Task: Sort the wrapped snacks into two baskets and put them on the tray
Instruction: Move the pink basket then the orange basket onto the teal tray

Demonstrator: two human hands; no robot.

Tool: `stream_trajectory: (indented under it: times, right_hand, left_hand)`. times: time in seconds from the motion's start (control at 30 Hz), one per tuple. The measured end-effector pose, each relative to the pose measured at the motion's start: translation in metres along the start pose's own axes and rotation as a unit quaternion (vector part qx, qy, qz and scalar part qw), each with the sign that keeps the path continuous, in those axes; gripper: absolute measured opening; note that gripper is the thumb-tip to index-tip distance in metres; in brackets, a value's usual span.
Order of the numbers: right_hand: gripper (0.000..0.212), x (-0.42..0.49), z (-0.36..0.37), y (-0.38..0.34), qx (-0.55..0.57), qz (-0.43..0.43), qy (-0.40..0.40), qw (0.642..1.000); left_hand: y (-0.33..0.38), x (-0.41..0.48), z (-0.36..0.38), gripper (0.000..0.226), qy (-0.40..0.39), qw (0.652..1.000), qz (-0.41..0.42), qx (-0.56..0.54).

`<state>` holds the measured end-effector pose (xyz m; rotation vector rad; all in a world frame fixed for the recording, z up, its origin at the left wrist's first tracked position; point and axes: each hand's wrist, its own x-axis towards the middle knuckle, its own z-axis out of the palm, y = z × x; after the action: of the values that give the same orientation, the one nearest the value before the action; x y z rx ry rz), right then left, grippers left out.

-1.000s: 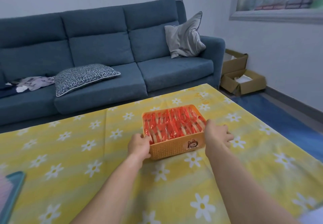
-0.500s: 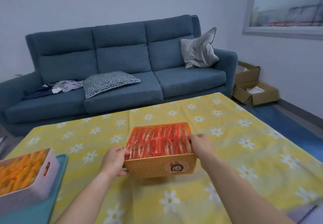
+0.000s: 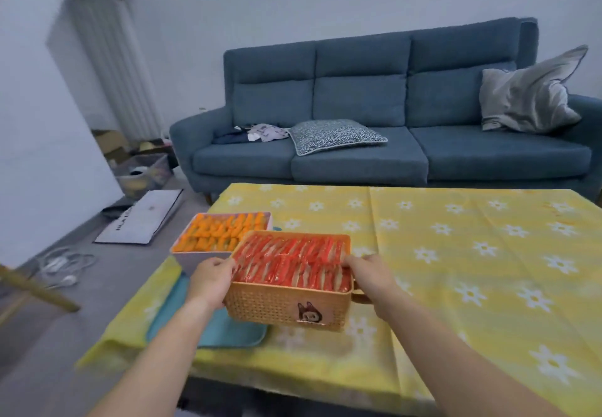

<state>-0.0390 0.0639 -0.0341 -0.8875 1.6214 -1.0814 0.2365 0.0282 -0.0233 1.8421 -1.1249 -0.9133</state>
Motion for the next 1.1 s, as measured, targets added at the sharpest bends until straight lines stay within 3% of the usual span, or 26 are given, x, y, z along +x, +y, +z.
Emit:
stream_trajectory:
  times: [0.2, 0.37, 0.57, 0.67, 0.73, 0.83, 0.93, 1.1]
  right_hand:
    - [0.024, -0.005, 0.111, -0.008, -0.041, -0.005, -0.088, 0.995]
    - [0.022, -0.003, 0.17, 0.003, -0.083, -0.001, -0.127, 0.988]
    - [0.024, 0.02, 0.189, 0.012, -0.138, 0.0, -0.103, 0.985]
    - [0.057, 0.037, 0.184, 0.002, -0.169, -0.019, -0.063, 0.983]
    - [0.073, 0.049, 0.189, -0.006, -0.148, -0.006, -0.087, 0.985]
    - [0.061, 0.06, 0.201, -0.017, -0.13, 0.042, -0.138, 0.981]
    - [0.041, 0.069, 0.21, -0.027, -0.145, 0.059, -0.168, 0.973]
    - [0.038, 0.09, 0.209, -0.032, -0.152, 0.016, -0.134, 0.979]
  left_hand:
    - [-0.067, 0.033, -0.095, 0.027, 0.059, 0.996, -0.055, -0.022]
    - [-0.104, 0.056, -0.126, 0.035, 0.089, 0.992, -0.084, -0.025]
    - [-0.107, 0.079, -0.132, 0.032, 0.028, 0.997, -0.065, 0.016]
    - [-0.09, 0.102, -0.13, 0.037, 0.031, 0.994, -0.026, 0.098]
    - [-0.075, 0.121, -0.125, 0.056, 0.019, 0.993, -0.034, 0.112]
    - [-0.059, 0.144, -0.114, 0.064, -0.06, 0.992, -0.082, 0.079]
    - [-0.049, 0.151, -0.107, 0.057, -0.126, 0.983, -0.128, 0.034]
    - [-0.043, 0.17, -0.088, 0.044, -0.111, 0.99, -0.085, 0.011]
